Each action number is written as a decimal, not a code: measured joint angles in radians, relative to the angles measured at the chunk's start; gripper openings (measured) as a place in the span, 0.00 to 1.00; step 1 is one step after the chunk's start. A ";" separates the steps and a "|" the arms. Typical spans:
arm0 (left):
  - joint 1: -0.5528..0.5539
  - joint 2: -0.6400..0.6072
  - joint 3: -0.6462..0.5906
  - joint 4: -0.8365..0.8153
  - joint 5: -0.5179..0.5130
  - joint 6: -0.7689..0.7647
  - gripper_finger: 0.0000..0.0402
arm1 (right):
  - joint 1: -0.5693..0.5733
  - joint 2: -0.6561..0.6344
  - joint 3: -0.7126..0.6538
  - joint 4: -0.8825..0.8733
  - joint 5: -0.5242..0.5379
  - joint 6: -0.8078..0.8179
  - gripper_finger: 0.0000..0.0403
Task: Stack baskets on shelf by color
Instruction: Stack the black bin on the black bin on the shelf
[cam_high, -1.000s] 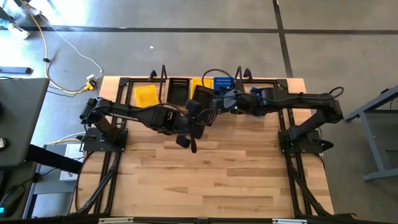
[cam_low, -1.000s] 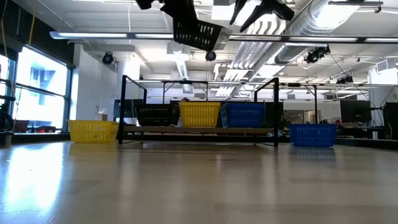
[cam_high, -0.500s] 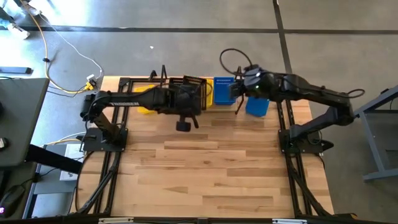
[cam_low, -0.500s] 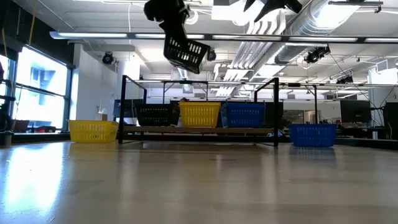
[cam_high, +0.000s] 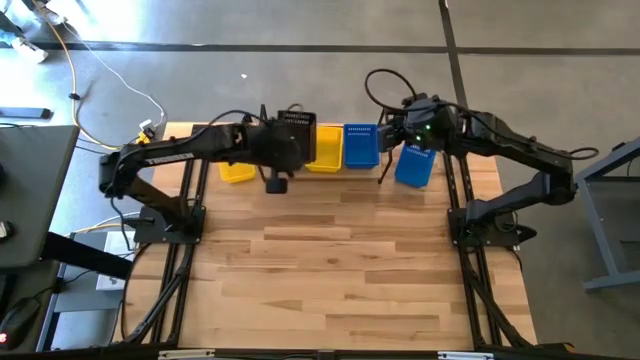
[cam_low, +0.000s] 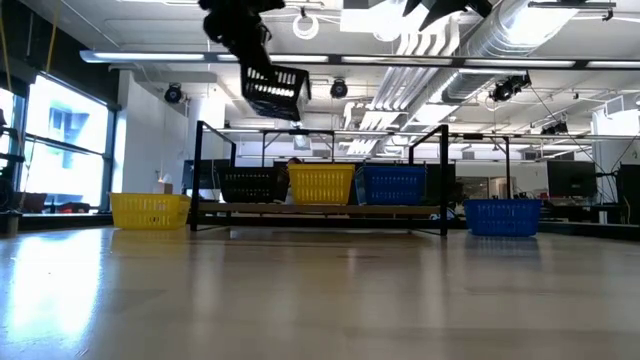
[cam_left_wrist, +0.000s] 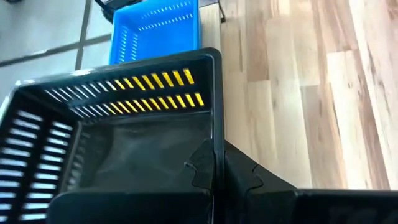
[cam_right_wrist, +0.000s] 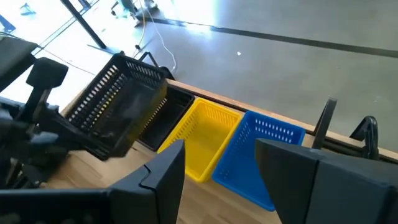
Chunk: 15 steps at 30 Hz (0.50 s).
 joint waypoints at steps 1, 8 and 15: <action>0.015 -0.022 -0.027 0.015 0.015 0.020 0.00 | -0.001 0.000 0.000 0.000 0.000 -0.001 0.44; 0.145 -0.118 -0.198 0.148 0.163 0.092 0.00 | -0.005 0.000 0.000 0.000 -0.003 -0.003 0.44; 0.256 -0.110 -0.272 0.193 0.288 0.170 0.00 | -0.005 0.000 0.000 0.000 -0.009 -0.003 0.44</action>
